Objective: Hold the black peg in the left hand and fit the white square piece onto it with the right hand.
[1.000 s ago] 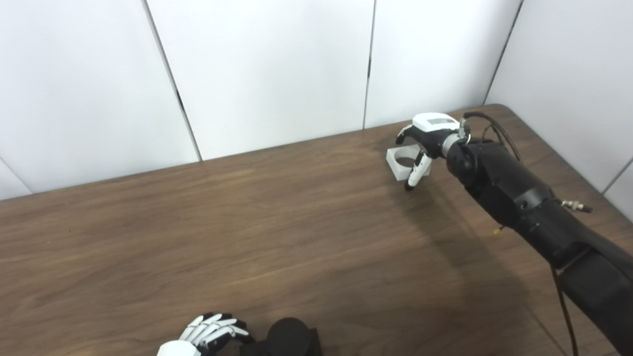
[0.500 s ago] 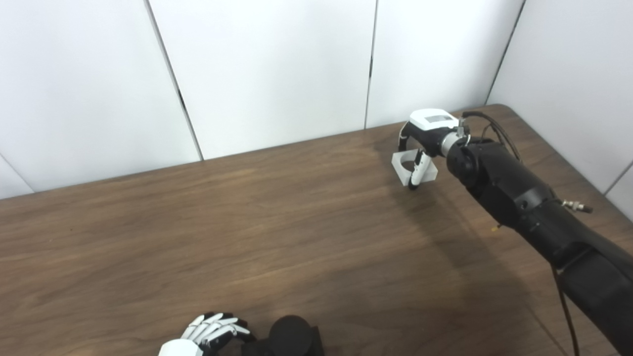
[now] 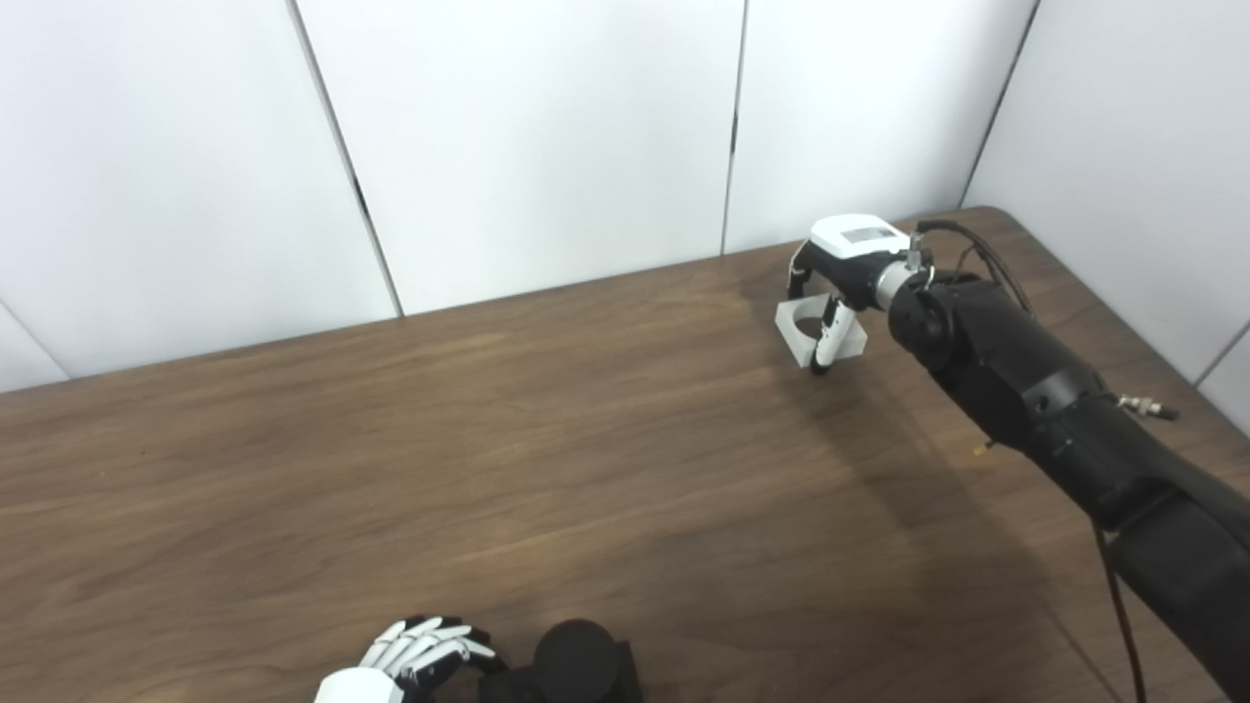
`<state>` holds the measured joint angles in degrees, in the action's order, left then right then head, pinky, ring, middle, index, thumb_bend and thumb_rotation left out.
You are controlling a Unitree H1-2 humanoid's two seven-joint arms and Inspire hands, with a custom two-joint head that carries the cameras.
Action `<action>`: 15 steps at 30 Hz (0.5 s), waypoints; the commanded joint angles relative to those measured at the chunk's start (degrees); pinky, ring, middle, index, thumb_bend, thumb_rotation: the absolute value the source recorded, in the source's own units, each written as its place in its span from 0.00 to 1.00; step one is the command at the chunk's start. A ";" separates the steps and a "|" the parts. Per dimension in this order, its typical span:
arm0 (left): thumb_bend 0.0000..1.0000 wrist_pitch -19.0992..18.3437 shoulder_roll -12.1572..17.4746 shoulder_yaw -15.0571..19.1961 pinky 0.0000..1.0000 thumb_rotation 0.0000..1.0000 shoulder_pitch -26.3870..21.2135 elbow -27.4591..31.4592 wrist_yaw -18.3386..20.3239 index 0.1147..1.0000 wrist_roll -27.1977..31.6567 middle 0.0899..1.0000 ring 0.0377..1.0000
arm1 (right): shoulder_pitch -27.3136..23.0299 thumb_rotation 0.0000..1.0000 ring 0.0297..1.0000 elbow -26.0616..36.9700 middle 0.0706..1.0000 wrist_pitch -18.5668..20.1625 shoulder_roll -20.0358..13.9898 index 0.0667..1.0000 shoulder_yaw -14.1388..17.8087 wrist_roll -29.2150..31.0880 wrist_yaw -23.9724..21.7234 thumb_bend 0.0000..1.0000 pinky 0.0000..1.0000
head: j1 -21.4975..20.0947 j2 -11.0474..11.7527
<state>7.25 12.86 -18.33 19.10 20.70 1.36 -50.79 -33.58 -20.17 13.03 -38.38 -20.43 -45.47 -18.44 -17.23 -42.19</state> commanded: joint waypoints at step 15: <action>0.52 -4.11 -2.43 -1.00 0.86 0.05 -0.94 1.09 3.03 0.42 -3.14 0.71 0.79 | 6.09 0.13 0.89 43.52 0.77 3.24 -5.95 0.45 3.89 -1.12 -20.94 0.52 0.89 | 5.32 -2.63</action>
<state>4.34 10.58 -18.82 18.67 21.22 2.53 -53.10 -26.10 19.69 15.41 -43.01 -18.04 -46.41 -37.85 -12.66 -44.29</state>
